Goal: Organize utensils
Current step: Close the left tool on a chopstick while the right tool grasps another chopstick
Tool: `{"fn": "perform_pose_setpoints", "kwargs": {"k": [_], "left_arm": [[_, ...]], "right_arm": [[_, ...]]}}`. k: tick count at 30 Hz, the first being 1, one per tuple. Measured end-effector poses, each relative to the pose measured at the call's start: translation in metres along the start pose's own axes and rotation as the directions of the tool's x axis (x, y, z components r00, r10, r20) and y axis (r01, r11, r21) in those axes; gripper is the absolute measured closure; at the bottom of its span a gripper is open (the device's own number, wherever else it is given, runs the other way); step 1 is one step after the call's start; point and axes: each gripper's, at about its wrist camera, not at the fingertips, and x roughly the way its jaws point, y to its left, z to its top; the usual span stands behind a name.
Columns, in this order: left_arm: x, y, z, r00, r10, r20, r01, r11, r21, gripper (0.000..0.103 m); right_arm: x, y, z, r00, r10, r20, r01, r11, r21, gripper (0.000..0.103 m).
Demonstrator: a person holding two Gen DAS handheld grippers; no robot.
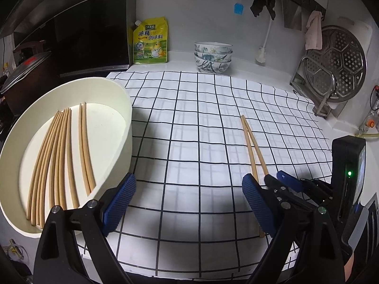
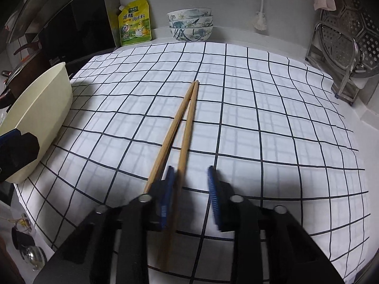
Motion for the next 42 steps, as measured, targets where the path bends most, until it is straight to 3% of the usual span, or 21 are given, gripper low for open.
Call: {"fn": "perform_pose_setpoints", "kwargs": {"k": [2, 12, 20, 26, 32, 35, 42], "left_arm": [[0.003, -0.003, -0.001, 1.0, -0.003, -0.008, 0.003, 1.0, 0.003, 0.013], [0.038, -0.035, -0.006, 0.997, -0.028, -0.075, 0.03, 0.999, 0.034, 0.012], [0.066, -0.06, -0.006, 0.995, 0.008, -0.099, -0.001, 0.997, 0.075, 0.012], [0.076, -0.064, -0.006, 0.994, 0.021, -0.109, -0.012, 0.997, 0.082, 0.012], [0.084, -0.063, -0.005, 0.992, 0.029, -0.123, -0.02, 0.997, 0.073, 0.012], [0.088, -0.066, -0.003, 0.991, 0.033, -0.127, -0.023, 0.997, 0.078, 0.012], [0.095, -0.073, -0.002, 0.991, 0.036, -0.131, -0.025, 0.996, 0.085, 0.012]], "right_arm": [[0.0, -0.002, 0.0, 1.0, 0.002, -0.001, -0.002, 1.0, 0.0, 0.096], [-0.008, -0.038, -0.007, 1.0, 0.002, -0.005, -0.001, 0.998, 0.065, 0.097], [-0.019, -0.074, -0.021, 1.0, -0.018, 0.0, 0.018, 0.99, 0.141, 0.097], [-0.022, -0.079, -0.023, 1.0, -0.007, 0.004, 0.007, 0.988, 0.151, 0.096], [-0.021, -0.08, -0.017, 1.0, -0.011, 0.009, 0.009, 0.988, 0.152, 0.094], [-0.016, -0.08, -0.013, 1.0, -0.026, 0.004, 0.025, 0.99, 0.138, 0.081], [-0.009, -0.077, -0.008, 0.999, -0.047, 0.003, 0.046, 0.993, 0.113, 0.081]]}}
